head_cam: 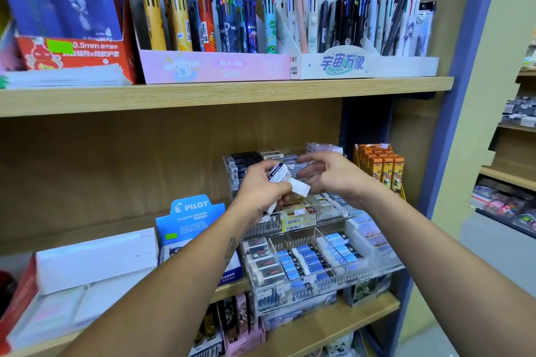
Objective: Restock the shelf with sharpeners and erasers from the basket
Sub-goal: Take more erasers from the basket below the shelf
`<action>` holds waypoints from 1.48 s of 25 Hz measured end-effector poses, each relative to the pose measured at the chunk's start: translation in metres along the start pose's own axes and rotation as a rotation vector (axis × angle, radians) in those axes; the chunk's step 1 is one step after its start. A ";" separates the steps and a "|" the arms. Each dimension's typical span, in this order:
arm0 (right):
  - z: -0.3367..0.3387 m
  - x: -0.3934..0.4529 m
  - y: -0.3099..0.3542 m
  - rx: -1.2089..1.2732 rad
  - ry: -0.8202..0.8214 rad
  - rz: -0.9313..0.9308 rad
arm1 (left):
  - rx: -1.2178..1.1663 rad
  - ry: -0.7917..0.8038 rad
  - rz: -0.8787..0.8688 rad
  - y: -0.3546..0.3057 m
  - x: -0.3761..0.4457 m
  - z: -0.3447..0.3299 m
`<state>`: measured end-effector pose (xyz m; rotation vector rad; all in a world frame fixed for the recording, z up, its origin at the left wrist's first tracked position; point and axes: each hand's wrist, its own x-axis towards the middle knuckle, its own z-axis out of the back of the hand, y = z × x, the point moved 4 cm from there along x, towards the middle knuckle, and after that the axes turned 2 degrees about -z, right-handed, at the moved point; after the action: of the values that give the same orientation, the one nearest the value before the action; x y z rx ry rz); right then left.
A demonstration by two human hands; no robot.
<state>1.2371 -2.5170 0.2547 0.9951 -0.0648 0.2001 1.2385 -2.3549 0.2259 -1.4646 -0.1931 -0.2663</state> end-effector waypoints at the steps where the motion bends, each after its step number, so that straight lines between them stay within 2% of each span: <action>1: -0.003 -0.003 0.000 0.058 0.027 0.031 | -0.018 -0.004 0.003 0.000 0.000 0.000; 4: -0.005 -0.009 -0.003 0.074 0.009 0.074 | -0.052 -0.024 0.000 0.001 0.001 0.002; 9: -0.009 -0.012 -0.011 0.420 0.035 -0.087 | -0.103 -0.036 -0.023 0.004 0.004 0.005; 13: -0.010 -0.011 -0.015 0.549 -0.019 -0.094 | -0.183 -0.061 -0.002 0.003 0.004 0.005; 19: -0.018 -0.016 -0.013 0.549 -0.093 -0.045 | -0.390 -0.014 0.039 0.002 0.004 0.008; 22: -0.027 -0.018 -0.005 0.474 -0.033 0.017 | -0.440 0.015 0.053 0.002 0.004 0.006; 25: -0.029 -0.017 0.000 0.396 0.031 0.017 | -0.417 0.020 0.040 0.002 0.004 0.007; 28: -0.020 -0.011 0.005 0.294 -0.099 0.036 | -0.336 0.020 0.040 0.005 0.005 0.007; 30: -0.018 -0.006 0.012 0.343 -0.174 0.067 | -0.251 0.027 0.008 0.005 0.005 0.005; 34: -0.032 -0.001 0.024 0.334 -0.106 0.090 | -0.210 0.039 -0.052 0.002 0.004 0.002; 37: -0.032 0.001 0.025 0.504 -0.144 0.060 | -0.244 0.106 -0.022 0.001 0.002 0.002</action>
<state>1.2319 -2.4767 0.2585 1.5108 -0.1821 0.2045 1.2403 -2.3526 0.2258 -1.6854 -0.0934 -0.3951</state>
